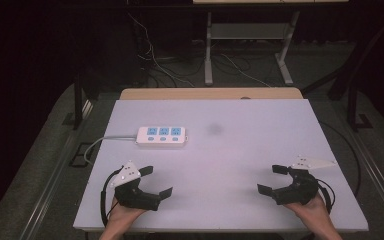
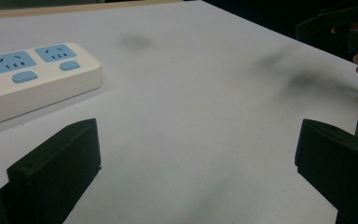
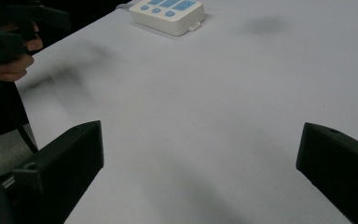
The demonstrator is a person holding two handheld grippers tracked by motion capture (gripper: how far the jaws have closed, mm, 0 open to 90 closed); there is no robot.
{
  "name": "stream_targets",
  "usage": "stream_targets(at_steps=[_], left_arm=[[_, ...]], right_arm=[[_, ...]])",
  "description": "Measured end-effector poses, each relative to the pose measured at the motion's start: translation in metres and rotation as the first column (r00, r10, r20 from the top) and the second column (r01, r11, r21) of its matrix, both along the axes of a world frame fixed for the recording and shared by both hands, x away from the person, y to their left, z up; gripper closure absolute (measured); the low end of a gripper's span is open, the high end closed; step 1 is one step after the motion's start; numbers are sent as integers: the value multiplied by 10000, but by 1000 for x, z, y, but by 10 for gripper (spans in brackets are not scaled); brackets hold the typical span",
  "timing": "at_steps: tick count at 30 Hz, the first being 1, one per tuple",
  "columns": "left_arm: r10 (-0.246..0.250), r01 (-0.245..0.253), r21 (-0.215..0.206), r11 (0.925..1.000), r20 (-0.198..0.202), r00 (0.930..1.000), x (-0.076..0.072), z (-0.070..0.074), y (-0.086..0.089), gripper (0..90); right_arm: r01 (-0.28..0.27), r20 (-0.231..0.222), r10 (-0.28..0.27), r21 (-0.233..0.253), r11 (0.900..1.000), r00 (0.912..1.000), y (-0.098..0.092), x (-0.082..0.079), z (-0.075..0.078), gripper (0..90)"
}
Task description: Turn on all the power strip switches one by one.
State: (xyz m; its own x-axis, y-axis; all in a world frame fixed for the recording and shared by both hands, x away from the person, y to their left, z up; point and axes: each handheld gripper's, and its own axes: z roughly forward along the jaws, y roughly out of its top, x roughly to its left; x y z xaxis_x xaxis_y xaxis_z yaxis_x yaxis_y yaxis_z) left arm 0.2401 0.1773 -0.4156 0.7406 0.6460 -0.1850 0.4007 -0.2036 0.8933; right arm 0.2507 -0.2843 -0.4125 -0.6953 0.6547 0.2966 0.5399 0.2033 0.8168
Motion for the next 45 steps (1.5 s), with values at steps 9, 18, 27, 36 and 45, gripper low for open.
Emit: stream_targets(at_steps=[9,18,27,36,45], left_arm=[[18,-19,-167,9999,-78,10000,-1,1,2,0],[-91,90,-123,9999,-113,9999,0,1,2,0],[-41,39,-217,9998,-115,9999,0,5,4,0],[-87,84,-144,9999,-205,9998,3,11,6,0],[-307,311,76,9995,-487,9983,11,19,6,0]], right_arm=[[-103,-99,104,77,9999,9999,0,-2,-2,4],[-113,-263,116,116,9999,9996,-1,-2,-2,5],[-145,-321,147,83,9999,9994,-4,-3,2,5],[-99,-372,104,138,9999,9993,-9,-2,2,5],[-61,-413,66,128,9999,9991,-10,-3,2,5]])
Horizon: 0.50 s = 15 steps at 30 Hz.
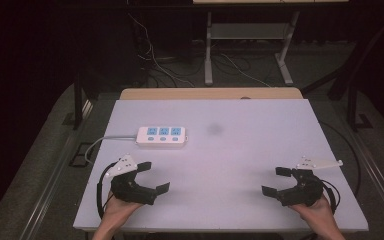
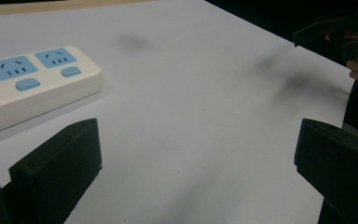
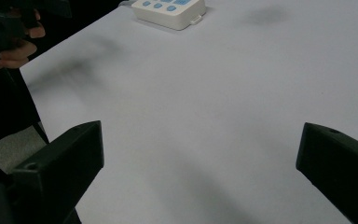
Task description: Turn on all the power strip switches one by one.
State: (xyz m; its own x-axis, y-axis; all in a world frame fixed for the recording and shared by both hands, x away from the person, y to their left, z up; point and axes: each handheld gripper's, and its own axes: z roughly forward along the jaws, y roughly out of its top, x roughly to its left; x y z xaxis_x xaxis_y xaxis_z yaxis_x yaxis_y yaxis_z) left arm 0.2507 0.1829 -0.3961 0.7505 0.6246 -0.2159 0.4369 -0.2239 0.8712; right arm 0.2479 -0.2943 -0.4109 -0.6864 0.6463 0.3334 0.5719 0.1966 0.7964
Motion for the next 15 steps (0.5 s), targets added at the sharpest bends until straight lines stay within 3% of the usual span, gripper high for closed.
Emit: stream_targets(at_steps=[6,15], left_arm=[[-90,92,284,9996,-76,9999,6,8,2,0],[-47,52,367,9993,-123,9999,17,20,10,0]], right_arm=[[60,-5,-60,-38,10000,10000,0,0,0,5],[-5,-63,4,-75,10000,10000,0,0,-2,5]])
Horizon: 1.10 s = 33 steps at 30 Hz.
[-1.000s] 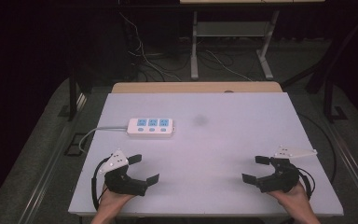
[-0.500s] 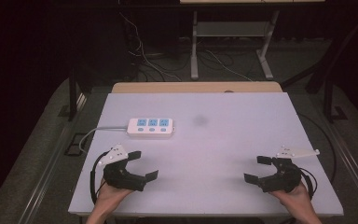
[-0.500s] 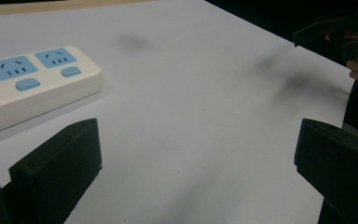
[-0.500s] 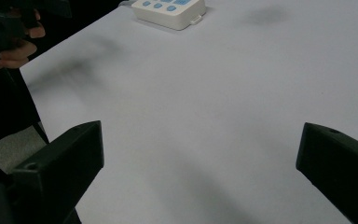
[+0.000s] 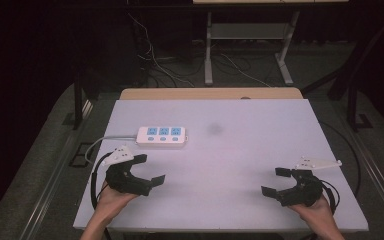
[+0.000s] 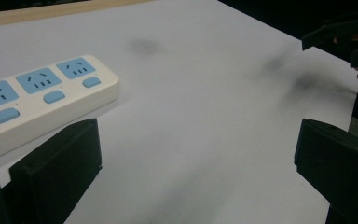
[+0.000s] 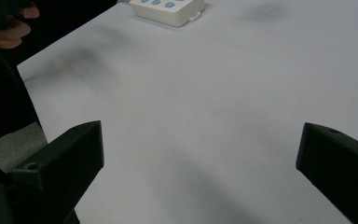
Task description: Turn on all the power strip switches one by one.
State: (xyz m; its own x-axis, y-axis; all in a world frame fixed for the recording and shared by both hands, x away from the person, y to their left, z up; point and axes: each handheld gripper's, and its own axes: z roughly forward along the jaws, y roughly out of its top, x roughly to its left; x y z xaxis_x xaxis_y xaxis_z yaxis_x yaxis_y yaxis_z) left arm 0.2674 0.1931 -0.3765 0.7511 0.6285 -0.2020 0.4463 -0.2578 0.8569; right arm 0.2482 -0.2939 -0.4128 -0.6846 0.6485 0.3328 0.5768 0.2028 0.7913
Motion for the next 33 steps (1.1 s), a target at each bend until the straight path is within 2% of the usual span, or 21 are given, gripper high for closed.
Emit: stream_targets(at_steps=[5,16,27,33], left_arm=[[47,-44,315,9995,-87,10000,12,7,3,0],[139,-123,737,9972,-212,9997,30,15,8,0],[163,-120,813,9966,-529,9985,46,18,12,0],[213,-147,1187,9928,-543,9983,55,22,14,0]], right_arm=[[-19,-27,19,-40,10000,10000,0,0,-1,5],[22,-5,-22,1,10000,10000,0,-1,-1,5],[2,-24,-2,-32,10000,10000,0,-2,-2,5],[-25,-6,25,-1,10000,10000,-1,-2,-2,5]])
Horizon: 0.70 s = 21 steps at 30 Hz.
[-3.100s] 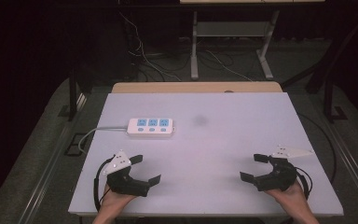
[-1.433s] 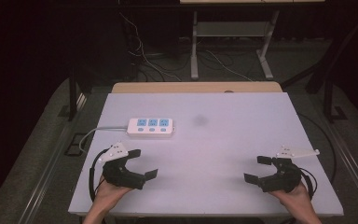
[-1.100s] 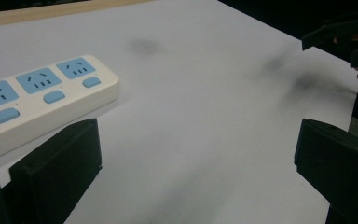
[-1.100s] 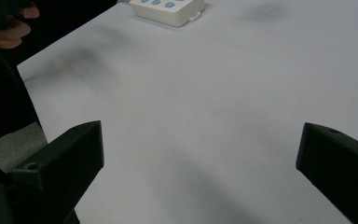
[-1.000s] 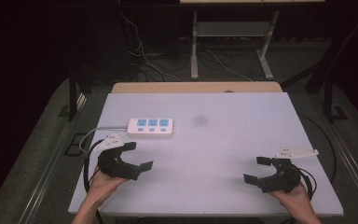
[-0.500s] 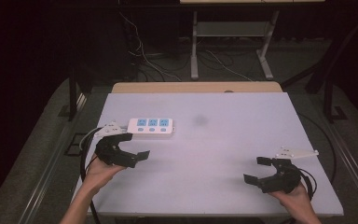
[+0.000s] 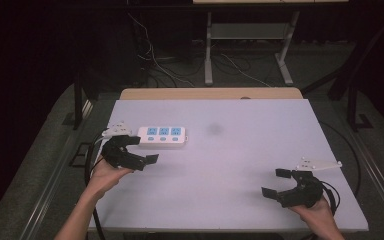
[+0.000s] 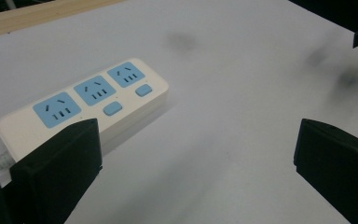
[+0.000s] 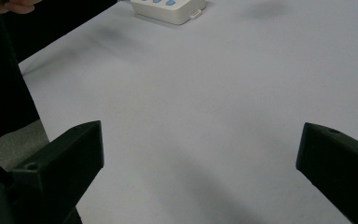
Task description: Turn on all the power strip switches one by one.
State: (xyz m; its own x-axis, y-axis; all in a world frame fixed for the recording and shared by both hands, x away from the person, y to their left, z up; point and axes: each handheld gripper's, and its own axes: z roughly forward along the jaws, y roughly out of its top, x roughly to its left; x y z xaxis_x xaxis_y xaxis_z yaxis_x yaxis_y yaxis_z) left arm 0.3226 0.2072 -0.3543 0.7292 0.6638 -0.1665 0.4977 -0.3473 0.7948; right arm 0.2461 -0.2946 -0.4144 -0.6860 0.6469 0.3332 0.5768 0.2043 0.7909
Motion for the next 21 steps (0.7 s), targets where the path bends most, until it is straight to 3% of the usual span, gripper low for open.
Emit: stream_targets(at_steps=[21], left_arm=[[163,-150,478,9987,-272,9995,32,3,9,9]], right_arm=[[-63,-20,63,-8,10000,10000,2,1,-3,5]])
